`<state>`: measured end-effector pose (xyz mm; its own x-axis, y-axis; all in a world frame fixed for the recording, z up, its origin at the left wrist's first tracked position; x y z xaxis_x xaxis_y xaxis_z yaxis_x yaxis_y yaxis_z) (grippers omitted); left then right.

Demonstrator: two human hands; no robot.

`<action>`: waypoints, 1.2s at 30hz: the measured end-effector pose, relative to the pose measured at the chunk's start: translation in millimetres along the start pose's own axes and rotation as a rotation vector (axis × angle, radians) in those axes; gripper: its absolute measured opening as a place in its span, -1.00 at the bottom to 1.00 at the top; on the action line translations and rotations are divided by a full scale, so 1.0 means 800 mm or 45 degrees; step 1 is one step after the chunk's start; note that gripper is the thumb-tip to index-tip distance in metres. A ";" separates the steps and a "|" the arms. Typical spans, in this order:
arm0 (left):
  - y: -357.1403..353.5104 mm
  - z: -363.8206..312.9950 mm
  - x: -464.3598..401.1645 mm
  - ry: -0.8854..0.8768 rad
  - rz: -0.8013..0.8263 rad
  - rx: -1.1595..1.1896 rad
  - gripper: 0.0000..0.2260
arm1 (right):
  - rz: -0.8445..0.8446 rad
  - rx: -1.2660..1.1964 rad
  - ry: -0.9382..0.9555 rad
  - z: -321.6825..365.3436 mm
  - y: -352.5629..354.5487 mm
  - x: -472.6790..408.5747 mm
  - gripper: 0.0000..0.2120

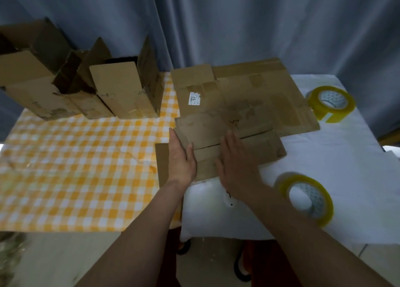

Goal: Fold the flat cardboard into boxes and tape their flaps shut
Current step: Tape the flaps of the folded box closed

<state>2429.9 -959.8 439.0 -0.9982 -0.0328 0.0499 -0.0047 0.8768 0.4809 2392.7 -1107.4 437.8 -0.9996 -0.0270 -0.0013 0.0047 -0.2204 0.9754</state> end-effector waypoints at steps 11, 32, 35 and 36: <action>-0.003 0.021 0.002 0.056 0.048 0.194 -0.49 | -0.111 0.150 -0.310 -0.109 0.039 -0.019 -0.18; -0.002 0.044 0.061 0.468 -0.227 0.488 -0.54 | -0.141 0.039 -0.358 -0.117 0.038 -0.036 -0.19; -0.003 0.049 0.097 0.636 -0.337 0.553 -0.66 | -0.183 -0.121 -0.388 -0.117 0.050 -0.030 -0.24; -0.010 0.050 0.108 0.719 -0.300 0.610 -0.69 | -0.221 -0.181 -0.405 -0.116 0.058 -0.027 -0.26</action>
<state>2341.1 -950.4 404.2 -0.7868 -0.3707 0.4935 -0.3664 0.9240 0.1099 2417.0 -1207.7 462.4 -0.9441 0.3214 -0.0730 -0.1836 -0.3289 0.9264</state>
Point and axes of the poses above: each hand's wrist, its own x-axis away from the middle knuckle, its own y-axis out of the back of the hand, z = x × y, the point moved 8 cm from there along -x, towards the middle knuckle
